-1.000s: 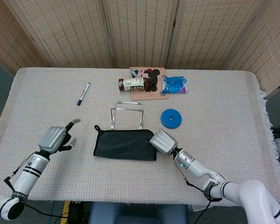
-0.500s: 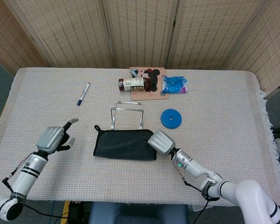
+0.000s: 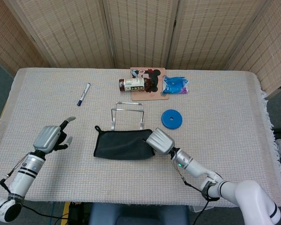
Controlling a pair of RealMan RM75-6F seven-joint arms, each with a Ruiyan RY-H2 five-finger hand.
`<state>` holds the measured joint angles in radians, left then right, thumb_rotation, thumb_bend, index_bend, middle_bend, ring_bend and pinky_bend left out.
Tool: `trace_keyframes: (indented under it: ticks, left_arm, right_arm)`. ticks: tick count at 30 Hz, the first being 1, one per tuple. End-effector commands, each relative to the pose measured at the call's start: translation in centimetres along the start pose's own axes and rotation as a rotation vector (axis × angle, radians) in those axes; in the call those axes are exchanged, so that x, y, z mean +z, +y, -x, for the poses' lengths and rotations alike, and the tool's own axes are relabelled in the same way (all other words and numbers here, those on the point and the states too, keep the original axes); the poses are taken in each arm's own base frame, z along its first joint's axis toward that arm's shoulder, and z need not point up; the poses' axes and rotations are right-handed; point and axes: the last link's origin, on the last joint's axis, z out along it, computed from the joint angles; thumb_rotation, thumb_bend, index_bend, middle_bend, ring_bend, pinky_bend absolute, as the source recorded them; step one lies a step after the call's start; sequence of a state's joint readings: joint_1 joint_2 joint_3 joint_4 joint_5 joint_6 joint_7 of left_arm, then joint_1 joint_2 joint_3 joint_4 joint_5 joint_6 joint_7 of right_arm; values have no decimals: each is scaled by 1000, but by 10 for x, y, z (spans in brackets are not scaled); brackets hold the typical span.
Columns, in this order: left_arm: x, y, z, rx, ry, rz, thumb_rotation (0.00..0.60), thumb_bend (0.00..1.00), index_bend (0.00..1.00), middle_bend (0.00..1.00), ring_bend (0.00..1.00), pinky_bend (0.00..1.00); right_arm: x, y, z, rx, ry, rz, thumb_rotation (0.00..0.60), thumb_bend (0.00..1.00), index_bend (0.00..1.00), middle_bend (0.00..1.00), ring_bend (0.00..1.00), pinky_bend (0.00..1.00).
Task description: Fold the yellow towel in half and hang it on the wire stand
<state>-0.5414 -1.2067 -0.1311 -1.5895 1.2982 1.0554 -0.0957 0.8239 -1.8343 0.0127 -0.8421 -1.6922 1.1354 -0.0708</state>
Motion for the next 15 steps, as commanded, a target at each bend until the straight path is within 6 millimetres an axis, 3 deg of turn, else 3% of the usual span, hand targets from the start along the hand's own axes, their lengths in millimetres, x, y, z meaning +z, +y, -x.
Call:
trace_keyframes:
  ticks: [1,10,15]
  left_arm:
    - [-2,-1,-5,1,19,-2,600,507,133,971,799,885]
    - [-13,-9,-17,62,69,-23,600,507,133,971,798,885]
    - [-21,-8,-18,76,62,-20,600,507,133,971,798,885]
  right_arm:
    - [6,4,-25,32,86,8,600,548,651,962,1000,1000]
    - [20,5,-97,5,241,16,600,550,657,963,1000,1000]
    - [26,3,-125,-41,288,26,600,570,657,963,1000,1000]
